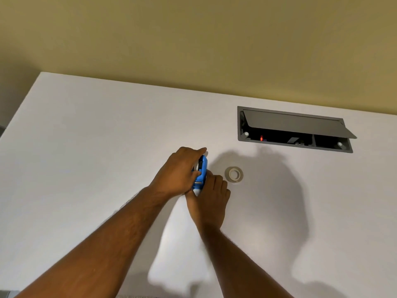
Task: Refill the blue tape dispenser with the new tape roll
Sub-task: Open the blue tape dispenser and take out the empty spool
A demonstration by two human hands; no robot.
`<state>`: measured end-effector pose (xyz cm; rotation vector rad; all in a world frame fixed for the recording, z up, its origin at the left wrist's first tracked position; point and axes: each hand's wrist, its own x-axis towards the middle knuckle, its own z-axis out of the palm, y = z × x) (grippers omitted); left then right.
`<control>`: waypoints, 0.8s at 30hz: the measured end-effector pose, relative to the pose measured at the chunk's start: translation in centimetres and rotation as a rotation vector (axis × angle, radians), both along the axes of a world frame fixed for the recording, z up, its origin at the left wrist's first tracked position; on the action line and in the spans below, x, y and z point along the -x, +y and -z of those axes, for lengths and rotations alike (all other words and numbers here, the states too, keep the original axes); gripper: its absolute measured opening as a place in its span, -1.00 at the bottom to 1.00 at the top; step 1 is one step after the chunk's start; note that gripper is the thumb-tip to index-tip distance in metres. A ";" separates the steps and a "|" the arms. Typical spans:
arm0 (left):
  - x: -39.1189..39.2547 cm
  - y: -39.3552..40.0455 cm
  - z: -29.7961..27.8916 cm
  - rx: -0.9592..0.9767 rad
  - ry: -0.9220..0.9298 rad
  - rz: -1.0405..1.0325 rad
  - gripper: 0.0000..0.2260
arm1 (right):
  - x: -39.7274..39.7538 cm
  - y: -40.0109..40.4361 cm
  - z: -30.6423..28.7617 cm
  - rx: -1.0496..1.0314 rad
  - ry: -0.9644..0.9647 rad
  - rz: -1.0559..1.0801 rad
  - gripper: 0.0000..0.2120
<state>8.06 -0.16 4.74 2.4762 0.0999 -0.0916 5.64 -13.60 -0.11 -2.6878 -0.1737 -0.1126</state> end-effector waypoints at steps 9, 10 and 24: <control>-0.5 0.0 -0.2 -0.081 -0.161 0.031 -0.58 | 0.0 0.0 0.2 0.017 0.001 -0.005 -0.37; -0.6 0.0 -0.4 -0.072 -0.165 0.033 -0.61 | 0.0 -0.1 0.2 0.017 -0.002 -0.006 -0.36; 3.2 2.4 0.7 0.195 -0.266 -0.378 -0.71 | -0.2 0.1 -0.3 -0.020 0.026 0.010 -0.32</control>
